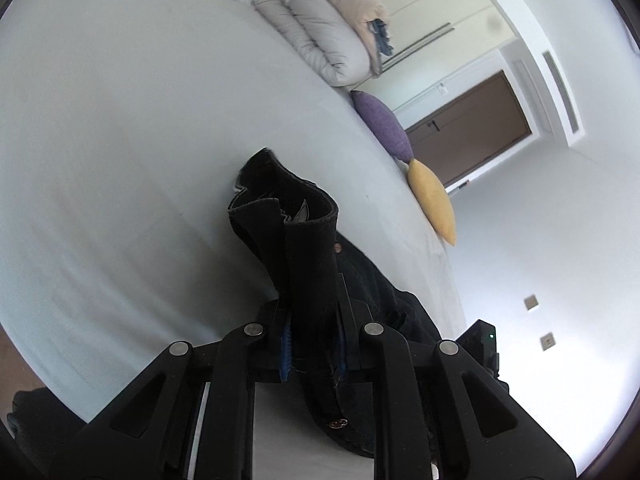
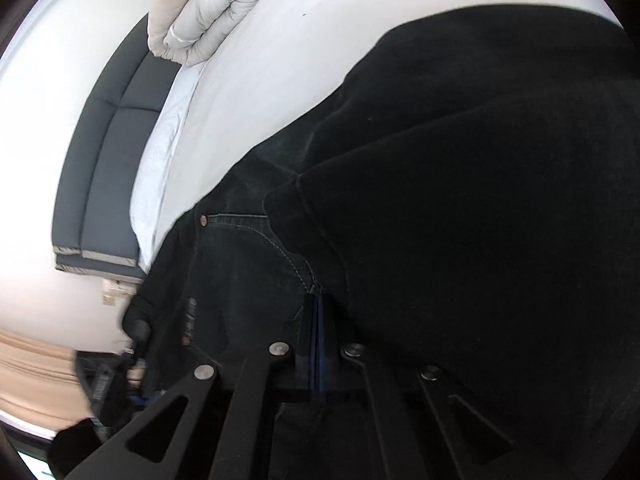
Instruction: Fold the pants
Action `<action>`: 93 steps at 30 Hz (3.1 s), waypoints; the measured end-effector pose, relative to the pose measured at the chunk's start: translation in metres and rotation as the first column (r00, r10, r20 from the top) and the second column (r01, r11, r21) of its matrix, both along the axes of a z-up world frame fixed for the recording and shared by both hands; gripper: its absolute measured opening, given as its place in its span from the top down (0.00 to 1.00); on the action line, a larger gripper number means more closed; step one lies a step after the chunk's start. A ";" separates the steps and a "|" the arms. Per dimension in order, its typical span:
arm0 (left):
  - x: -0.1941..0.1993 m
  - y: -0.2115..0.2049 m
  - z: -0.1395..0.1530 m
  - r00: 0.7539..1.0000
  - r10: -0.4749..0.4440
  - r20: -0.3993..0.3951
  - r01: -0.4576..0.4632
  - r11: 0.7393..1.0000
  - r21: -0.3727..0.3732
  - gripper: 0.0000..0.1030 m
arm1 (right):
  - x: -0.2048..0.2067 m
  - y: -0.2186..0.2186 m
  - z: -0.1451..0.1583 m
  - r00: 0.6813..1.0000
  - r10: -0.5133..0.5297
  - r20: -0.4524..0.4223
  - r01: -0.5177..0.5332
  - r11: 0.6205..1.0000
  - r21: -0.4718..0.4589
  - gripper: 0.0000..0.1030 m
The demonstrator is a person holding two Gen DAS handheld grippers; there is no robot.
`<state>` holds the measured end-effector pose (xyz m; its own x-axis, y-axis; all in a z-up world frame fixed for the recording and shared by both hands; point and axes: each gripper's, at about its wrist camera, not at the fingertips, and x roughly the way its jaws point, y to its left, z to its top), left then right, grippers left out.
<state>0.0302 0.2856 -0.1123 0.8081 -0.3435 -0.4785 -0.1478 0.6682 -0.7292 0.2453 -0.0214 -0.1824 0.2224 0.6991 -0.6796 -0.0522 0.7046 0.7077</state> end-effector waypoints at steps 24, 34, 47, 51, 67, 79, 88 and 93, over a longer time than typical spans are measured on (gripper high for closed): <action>0.009 -0.370 0.030 0.770 -0.612 -0.180 0.552 0.499 0.669 0.86 | -0.098 -0.204 0.001 0.967 -0.255 0.027 0.207 0.839 0.503 0.15; -0.014 -0.402 0.047 0.764 -0.631 -0.138 0.455 0.375 0.808 0.86 | -0.080 -0.197 -0.010 0.992 -0.125 -0.030 0.128 0.932 0.339 0.38; -0.016 -0.443 0.049 0.676 -0.725 -0.131 0.465 0.282 0.839 0.86 | -0.098 -0.234 0.013 0.973 -0.196 0.120 0.163 0.957 0.238 0.85; -0.008 -0.456 0.039 0.637 -0.754 -0.159 0.488 0.235 0.841 0.86 | -0.104 -0.244 0.011 0.965 -0.230 0.126 0.198 0.955 0.223 0.85; 0.021 -0.443 0.031 0.589 -0.784 -0.194 0.535 0.200 0.821 0.86 | -0.123 -0.254 -0.012 0.938 -0.330 0.112 0.295 0.923 0.246 0.85; 0.033 -0.406 0.063 0.574 -0.806 -0.141 0.642 0.337 0.688 0.45 | -0.136 -0.259 0.005 0.912 -0.385 0.143 0.364 0.919 0.153 0.74; 0.106 -0.301 0.096 0.725 -0.686 -0.064 0.598 0.581 0.552 0.46 | -0.157 -0.216 0.058 0.923 -0.278 0.266 0.261 0.960 0.096 0.90; 0.208 -0.258 0.080 0.811 -0.562 -0.165 0.556 0.651 0.517 0.74 | -0.144 -0.197 0.026 0.954 -0.238 0.179 0.255 0.964 -0.074 1.00</action>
<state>0.2379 0.0277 -0.0327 0.5516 -0.4333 -0.7127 0.3854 0.8902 -0.2429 0.1011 -0.2184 -0.1568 0.4958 0.5417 -0.6787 0.0198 0.7743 0.6325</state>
